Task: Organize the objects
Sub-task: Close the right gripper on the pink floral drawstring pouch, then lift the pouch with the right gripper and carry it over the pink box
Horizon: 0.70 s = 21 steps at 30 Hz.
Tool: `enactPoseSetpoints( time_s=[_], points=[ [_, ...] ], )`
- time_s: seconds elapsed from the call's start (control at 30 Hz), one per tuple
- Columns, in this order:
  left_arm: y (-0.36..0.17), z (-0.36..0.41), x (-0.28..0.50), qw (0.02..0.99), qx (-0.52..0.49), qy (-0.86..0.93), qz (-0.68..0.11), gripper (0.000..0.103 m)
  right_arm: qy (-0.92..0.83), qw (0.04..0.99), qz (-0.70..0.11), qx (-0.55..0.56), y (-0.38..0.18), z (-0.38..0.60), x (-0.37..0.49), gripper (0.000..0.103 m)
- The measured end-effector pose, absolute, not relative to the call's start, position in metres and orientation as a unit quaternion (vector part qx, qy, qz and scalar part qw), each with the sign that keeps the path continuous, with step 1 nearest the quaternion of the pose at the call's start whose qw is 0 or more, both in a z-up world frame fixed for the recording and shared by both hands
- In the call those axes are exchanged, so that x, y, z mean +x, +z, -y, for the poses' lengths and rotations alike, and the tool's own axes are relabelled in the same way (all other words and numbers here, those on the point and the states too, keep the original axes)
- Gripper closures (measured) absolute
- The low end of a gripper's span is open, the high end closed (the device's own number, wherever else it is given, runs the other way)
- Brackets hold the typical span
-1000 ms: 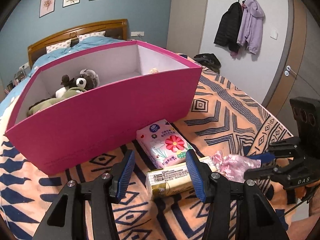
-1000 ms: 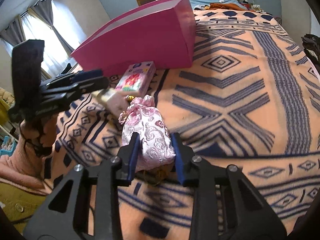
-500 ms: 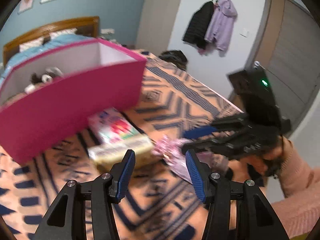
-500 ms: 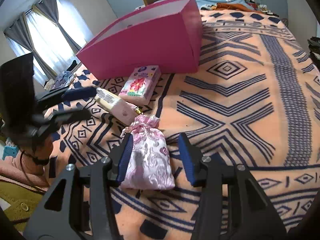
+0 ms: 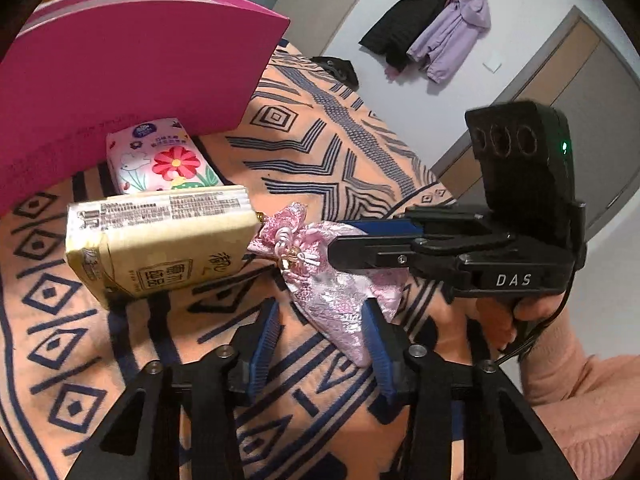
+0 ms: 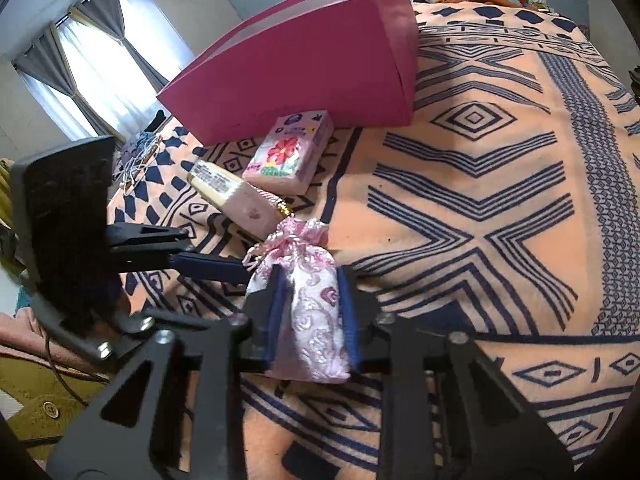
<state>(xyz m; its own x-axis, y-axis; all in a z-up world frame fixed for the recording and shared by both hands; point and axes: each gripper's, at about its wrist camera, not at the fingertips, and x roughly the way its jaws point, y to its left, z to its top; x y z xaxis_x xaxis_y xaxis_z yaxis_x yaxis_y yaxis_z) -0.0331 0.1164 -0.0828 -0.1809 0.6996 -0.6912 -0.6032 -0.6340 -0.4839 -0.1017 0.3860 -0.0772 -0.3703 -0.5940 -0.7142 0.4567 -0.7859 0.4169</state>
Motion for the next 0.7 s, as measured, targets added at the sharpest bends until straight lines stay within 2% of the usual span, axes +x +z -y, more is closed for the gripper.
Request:
enactPoseSetpoints(
  time_s=[0.13,0.7],
  points=[
    [-0.076,-0.121,-0.029,0.432,-0.466,0.771,0.045,0.07,-0.826,0.319,0.084,0.457,-0.077,-0.388,-0.095,0.081],
    [-0.018,-0.123,-0.022,0.447,-0.389,0.806,0.021,0.071,-0.864,0.32,0.114,0.373,-0.03,-0.39,-0.075,0.084]
  ],
)
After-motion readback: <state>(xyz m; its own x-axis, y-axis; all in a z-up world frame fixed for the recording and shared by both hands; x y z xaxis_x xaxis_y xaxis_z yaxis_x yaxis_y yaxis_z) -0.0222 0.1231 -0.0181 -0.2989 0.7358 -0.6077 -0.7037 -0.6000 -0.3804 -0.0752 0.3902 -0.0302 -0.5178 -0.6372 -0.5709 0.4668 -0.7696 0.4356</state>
